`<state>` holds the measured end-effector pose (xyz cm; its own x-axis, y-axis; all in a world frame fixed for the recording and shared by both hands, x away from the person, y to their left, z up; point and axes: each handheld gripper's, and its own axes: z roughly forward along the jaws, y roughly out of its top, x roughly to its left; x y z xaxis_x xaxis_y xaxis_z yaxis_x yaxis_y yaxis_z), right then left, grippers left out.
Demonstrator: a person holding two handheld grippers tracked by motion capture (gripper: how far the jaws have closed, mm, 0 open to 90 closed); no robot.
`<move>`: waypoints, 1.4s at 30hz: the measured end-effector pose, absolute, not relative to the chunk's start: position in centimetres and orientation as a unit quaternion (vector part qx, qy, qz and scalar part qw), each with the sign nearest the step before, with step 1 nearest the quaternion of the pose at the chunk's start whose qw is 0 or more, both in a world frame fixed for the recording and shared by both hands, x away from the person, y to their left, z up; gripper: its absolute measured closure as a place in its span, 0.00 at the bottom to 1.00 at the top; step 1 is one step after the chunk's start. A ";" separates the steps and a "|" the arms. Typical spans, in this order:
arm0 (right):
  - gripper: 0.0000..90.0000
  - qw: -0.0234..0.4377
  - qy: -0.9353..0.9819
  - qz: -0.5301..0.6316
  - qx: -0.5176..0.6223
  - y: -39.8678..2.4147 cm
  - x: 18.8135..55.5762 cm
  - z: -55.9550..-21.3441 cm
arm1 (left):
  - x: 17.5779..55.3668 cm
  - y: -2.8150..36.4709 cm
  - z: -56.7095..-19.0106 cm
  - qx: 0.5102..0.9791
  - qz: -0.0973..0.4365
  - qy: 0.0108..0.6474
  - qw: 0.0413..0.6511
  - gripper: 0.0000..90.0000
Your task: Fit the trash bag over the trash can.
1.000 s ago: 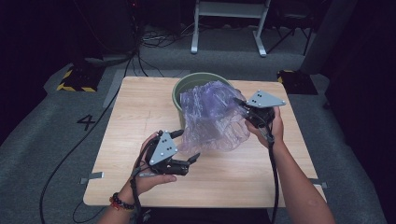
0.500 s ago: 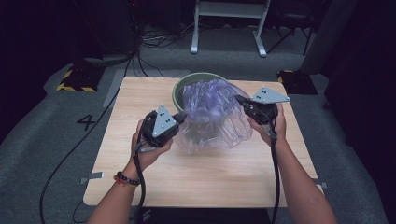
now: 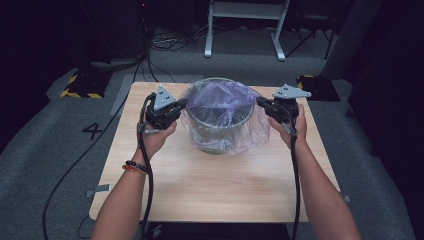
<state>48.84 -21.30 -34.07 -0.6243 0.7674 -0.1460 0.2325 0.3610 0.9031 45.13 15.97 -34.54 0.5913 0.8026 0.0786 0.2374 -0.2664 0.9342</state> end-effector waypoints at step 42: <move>1.00 0.224 0.811 0.449 0.301 -21.3 47.3 -38.8 | 46.1 16.5 -39.1 0.787 0.155 0.365 0.473 0.97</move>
<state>47.31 -21.25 -38.84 -0.7178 0.6900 -0.0932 0.2874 0.4156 0.8630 46.09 16.48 -39.09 0.6852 0.7212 -0.1018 0.4279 -0.2856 0.8575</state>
